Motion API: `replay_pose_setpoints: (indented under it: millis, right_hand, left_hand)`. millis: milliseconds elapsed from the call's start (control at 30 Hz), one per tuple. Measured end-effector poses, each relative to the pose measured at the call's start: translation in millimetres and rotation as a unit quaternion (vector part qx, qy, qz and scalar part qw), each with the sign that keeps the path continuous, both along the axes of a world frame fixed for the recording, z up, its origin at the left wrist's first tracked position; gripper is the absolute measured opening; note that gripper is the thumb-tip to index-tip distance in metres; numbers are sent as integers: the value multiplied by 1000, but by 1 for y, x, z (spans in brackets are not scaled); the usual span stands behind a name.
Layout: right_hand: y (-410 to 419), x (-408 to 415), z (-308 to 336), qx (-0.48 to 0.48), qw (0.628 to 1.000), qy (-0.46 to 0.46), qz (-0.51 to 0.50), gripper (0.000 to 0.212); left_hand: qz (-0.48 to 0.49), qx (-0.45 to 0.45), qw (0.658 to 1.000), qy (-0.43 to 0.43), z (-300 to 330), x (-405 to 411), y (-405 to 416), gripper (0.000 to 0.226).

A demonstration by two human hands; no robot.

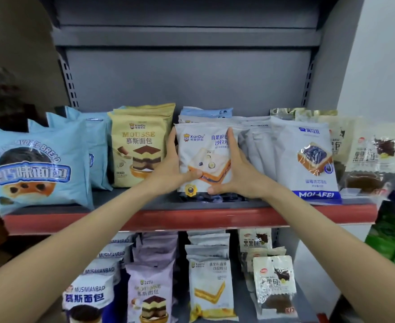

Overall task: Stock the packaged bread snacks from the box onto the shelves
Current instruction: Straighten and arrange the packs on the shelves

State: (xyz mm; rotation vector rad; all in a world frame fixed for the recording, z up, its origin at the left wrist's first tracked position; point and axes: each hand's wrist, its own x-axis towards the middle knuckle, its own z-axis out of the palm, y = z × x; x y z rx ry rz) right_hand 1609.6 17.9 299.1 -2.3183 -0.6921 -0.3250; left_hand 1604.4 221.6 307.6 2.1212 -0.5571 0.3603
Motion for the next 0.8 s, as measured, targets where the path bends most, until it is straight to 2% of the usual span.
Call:
replay_pose_setpoints:
  millis: [167,300,400,500,633,733,800]
  right_hand:
    - [4,-7,1,-9,1000,-8,-27,144]
    - [5,-14,-4,-22,998,-13,-49,140]
    - [9,-22,0,-39,998,-7,-54,134]
    - [12,-38,8,-36,996,-7,-79,123]
    - [2,-72,24,-42,990,-92,-99,85]
    - [-20,-97,50,-44,978,-184,-90,47]
    - [-41,-103,74,-62,971,-210,-98,30]
  left_hand:
    - [32,84,996,-19,3,-5,9,121]
    - [98,165,981,-40,0,-13,22,106]
    - [122,172,975,-69,2,-23,22,102]
    - [133,177,965,-141,9,-33,15,91]
    - [160,181,934,-265,24,-43,-2,65]
    - [60,125,938,-318,43,-41,-18,40]
    - [-8,125,932,-340,58,-34,-29,31]
